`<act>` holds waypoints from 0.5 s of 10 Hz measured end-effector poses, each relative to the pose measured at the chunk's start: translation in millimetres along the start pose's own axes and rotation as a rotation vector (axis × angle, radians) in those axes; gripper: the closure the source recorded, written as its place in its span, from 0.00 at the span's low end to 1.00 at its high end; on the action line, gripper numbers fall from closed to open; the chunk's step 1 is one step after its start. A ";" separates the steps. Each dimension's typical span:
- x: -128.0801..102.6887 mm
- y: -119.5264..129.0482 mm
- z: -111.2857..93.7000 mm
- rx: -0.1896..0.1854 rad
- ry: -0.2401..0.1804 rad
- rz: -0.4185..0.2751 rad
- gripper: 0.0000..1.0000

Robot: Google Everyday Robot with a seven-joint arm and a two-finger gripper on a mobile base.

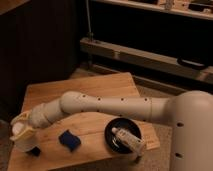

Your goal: Place the ceramic cup over the eraser

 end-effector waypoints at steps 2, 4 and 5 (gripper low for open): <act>-9.5 -3.4 6.0 -0.009 0.036 -0.018 1.00; -18.1 -3.7 7.7 -0.010 0.065 -0.030 1.00; -19.8 -4.3 6.6 -0.007 0.072 -0.033 1.00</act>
